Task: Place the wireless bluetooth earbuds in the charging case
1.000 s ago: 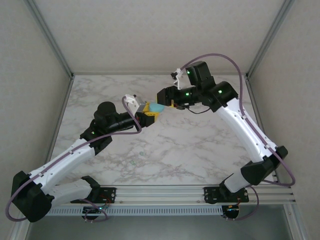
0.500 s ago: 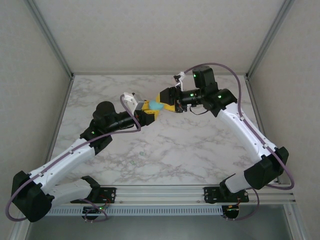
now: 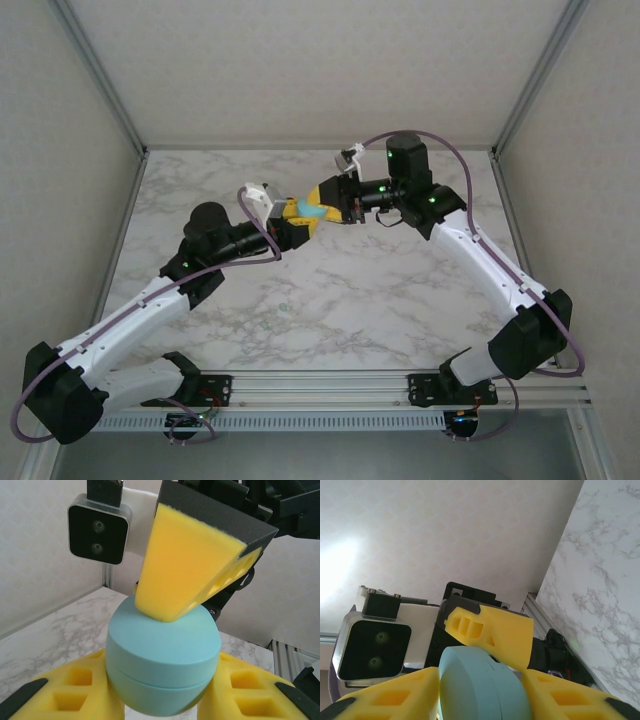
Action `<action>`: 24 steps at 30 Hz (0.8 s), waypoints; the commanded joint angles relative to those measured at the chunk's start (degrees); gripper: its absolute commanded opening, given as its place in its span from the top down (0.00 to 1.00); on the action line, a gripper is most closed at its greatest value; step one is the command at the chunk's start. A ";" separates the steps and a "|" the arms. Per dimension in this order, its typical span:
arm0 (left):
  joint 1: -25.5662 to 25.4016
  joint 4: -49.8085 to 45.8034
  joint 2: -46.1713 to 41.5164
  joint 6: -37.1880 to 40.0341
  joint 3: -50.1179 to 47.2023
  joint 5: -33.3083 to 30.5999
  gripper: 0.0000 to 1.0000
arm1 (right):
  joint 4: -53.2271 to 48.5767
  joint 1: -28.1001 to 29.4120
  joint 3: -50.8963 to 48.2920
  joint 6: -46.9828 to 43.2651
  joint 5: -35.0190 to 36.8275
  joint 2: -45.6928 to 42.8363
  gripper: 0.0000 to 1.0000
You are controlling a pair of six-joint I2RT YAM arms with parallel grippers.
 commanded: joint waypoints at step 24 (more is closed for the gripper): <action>-0.85 0.30 2.04 1.48 4.15 -0.65 0.66 | -1.78 0.25 -2.09 -1.87 -0.92 -3.15 0.71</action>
